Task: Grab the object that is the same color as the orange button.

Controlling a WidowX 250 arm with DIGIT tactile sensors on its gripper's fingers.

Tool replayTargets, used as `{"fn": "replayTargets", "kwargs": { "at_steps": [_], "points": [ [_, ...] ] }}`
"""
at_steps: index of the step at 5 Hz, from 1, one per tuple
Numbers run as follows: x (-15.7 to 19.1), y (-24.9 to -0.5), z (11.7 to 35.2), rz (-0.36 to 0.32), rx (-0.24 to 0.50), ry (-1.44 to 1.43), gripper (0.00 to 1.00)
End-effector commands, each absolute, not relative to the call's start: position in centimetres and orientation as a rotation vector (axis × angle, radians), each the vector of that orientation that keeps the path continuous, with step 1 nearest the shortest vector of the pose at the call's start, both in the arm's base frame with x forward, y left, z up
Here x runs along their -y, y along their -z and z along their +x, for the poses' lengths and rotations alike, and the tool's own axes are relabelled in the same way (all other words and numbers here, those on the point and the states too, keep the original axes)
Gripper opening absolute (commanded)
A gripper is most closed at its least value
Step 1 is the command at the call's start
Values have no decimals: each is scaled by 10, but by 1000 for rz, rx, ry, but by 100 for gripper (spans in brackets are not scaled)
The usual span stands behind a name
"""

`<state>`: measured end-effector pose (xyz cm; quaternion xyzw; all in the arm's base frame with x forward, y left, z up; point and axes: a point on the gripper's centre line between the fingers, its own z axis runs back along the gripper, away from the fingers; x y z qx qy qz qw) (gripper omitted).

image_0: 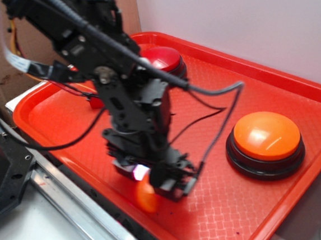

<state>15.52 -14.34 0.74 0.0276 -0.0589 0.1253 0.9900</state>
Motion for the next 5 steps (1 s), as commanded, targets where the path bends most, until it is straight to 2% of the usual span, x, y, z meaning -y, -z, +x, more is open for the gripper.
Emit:
{"fn": "replayTargets", "kwargs": {
  "at_steps": [1, 2, 4, 5],
  "points": [
    [121, -58, 158, 1, 181, -264, 0],
    [100, -82, 160, -12, 165, -229, 0],
    [68, -142, 182, -20, 116, -153, 0],
    [56, -166, 193, -41, 122, -148, 0]
  ]
}}
